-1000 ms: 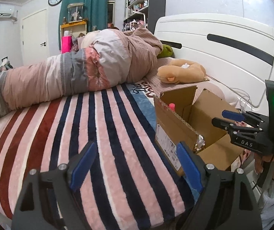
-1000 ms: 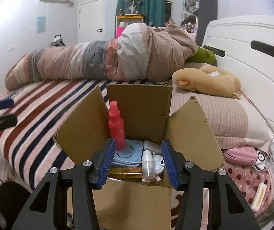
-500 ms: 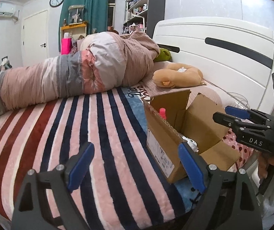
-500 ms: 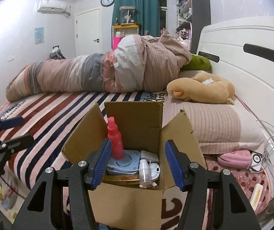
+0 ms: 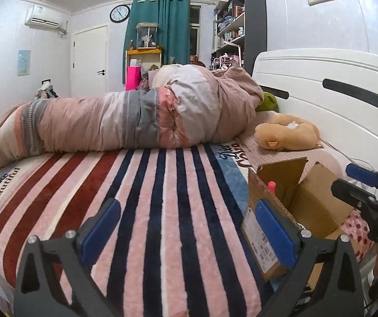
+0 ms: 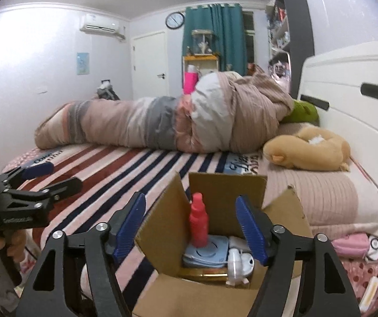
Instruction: Organize rigid objects
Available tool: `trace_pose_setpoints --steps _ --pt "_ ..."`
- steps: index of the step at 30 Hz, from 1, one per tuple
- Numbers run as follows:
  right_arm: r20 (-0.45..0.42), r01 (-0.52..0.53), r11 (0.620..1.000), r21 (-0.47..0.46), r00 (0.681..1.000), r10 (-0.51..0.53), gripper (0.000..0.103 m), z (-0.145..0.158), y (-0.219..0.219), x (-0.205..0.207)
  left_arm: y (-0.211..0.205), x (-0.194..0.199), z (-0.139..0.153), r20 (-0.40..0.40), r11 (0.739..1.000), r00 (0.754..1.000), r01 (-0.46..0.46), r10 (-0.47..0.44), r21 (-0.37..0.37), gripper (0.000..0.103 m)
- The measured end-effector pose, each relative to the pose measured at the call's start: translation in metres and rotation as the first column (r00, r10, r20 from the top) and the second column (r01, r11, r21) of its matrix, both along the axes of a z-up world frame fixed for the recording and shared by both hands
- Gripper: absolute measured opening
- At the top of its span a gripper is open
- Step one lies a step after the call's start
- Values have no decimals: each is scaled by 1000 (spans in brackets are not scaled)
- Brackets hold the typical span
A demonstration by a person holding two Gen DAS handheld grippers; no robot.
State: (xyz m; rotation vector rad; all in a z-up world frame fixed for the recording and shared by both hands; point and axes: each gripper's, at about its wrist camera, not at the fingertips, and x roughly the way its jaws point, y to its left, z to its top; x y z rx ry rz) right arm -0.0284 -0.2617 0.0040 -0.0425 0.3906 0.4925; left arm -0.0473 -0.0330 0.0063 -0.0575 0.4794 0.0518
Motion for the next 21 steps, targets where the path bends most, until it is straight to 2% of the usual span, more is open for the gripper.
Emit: trace_pose_setpoints --steps 2,21 --pt "11 -1 1000 -5 1000 1 75 0 3 -1 0 2 -1 -6 1000 1000 -8 8 10 101" --pt "-6 10 1000 4 1000 -10 75 -1 0 2 -2 5 -1 -12 1000 1000 -15 15 14 101"
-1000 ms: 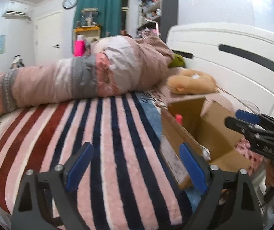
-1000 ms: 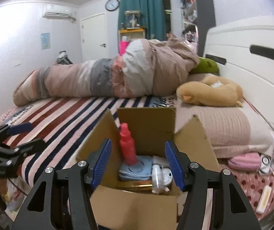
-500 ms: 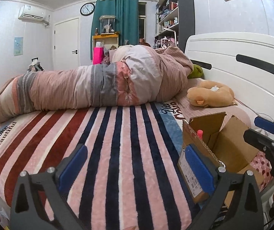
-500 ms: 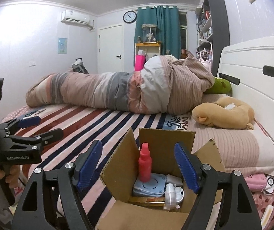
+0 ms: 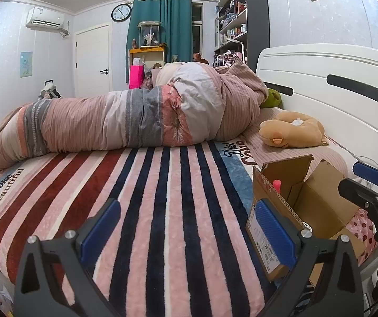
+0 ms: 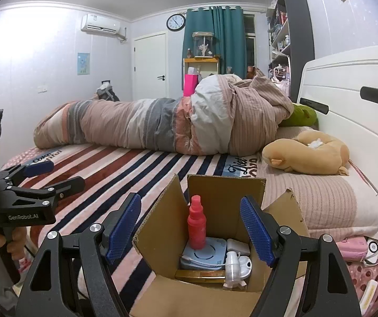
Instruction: Organize rigid objects
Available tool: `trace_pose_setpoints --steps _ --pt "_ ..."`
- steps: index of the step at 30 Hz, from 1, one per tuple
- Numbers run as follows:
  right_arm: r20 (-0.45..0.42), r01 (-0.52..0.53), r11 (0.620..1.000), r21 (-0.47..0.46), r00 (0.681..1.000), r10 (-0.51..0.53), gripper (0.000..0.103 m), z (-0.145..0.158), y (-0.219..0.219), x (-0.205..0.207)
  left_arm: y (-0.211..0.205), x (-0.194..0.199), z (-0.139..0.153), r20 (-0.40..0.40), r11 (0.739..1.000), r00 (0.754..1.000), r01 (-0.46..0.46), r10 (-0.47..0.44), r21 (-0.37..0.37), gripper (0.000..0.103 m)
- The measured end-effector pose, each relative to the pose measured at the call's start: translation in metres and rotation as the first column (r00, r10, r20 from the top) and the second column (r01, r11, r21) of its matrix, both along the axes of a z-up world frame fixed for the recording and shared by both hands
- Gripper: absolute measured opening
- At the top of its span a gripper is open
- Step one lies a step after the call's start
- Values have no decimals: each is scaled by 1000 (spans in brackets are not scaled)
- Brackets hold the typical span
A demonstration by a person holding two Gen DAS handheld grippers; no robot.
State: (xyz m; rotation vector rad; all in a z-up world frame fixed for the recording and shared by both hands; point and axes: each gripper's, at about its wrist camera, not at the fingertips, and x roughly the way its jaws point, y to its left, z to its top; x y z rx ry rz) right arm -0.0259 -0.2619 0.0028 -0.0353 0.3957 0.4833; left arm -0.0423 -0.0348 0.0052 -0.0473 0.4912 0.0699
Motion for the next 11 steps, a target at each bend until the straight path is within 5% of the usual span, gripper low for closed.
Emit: trace_pose_setpoints --steps 11 --pt "-2 2 1000 3 1000 -2 75 0 -1 1 2 1 1 3 1000 1000 1 -1 -5 101"
